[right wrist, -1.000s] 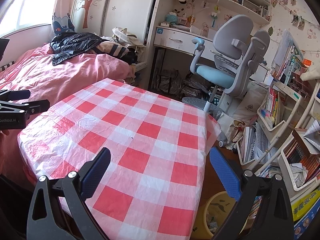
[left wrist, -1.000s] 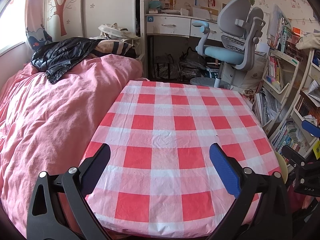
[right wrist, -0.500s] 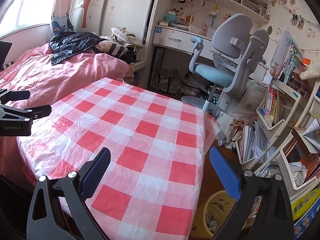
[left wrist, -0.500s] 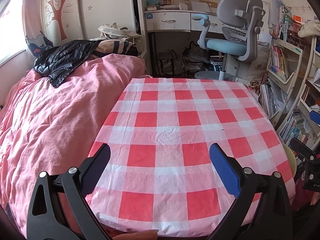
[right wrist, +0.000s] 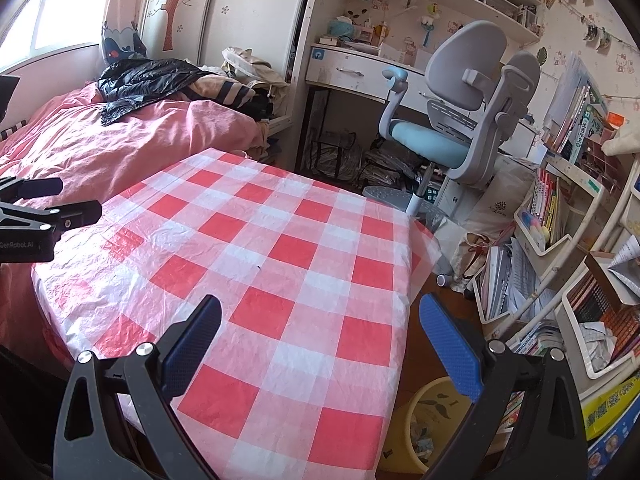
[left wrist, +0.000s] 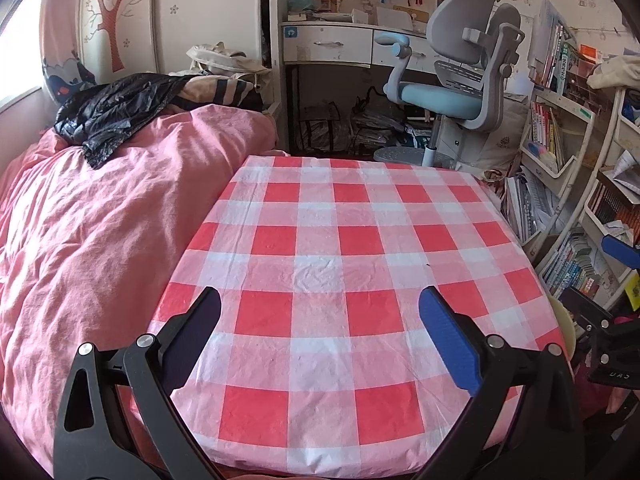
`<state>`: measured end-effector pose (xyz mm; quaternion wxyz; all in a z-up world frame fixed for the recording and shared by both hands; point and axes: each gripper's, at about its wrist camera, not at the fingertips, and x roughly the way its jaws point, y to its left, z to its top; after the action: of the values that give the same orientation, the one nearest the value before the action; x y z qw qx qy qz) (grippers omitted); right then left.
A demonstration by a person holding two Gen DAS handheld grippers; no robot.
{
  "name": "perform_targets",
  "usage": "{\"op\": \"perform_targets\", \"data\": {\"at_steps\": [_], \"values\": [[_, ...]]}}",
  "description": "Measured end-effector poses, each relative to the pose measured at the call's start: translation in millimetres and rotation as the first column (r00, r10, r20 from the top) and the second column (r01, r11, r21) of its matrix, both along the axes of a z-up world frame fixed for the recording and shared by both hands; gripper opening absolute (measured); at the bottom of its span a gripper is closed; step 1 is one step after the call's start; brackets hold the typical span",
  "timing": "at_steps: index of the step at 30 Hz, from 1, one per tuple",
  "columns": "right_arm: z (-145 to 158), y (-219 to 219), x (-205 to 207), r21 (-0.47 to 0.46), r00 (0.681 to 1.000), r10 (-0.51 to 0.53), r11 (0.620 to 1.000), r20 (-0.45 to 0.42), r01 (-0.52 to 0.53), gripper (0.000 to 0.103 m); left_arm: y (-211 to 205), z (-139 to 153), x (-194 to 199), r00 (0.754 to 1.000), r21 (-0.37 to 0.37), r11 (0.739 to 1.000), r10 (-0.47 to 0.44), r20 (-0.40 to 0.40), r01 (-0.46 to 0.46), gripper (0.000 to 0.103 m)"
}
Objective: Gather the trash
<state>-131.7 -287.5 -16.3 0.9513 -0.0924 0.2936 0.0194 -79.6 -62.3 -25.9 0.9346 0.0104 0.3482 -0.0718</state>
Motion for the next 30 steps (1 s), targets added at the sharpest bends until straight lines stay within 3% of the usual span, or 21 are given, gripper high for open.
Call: {"op": "perform_targets", "data": {"at_steps": [7,10,17,24,30], "values": [[1.2,-7.3,-15.5,-0.016,1.0,0.003,1.0,-0.015,-0.003,0.095,16.5,-4.2,0.3,0.999,-0.148,0.989,-0.03,-0.038,0.024,0.096],[1.8,-7.0,-16.5,-0.018,1.0,0.003,1.0,-0.016,-0.004,0.095,21.5,-3.9,0.1,0.999,-0.175,0.984,-0.024,-0.032,0.018,0.096],[2.6,-7.2,-16.8,-0.018,1.0,0.004,1.0,-0.017,-0.005,0.095,23.9,1.9,-2.6,1.0,-0.146,0.989,0.001,0.007,0.0,0.096],[4.0,-11.0,-21.5,-0.02,1.0,0.005,1.0,-0.019,-0.005,0.095,15.1,-4.3,6.4,0.999,-0.038,0.999,0.022,-0.05,-0.024,0.096],[4.3,-5.9,-14.7,-0.022,1.0,0.007,1.0,-0.02,-0.008,0.095,11.4,-5.4,4.7,0.999,0.001,1.0,0.017,-0.041,-0.017,0.096]]}}
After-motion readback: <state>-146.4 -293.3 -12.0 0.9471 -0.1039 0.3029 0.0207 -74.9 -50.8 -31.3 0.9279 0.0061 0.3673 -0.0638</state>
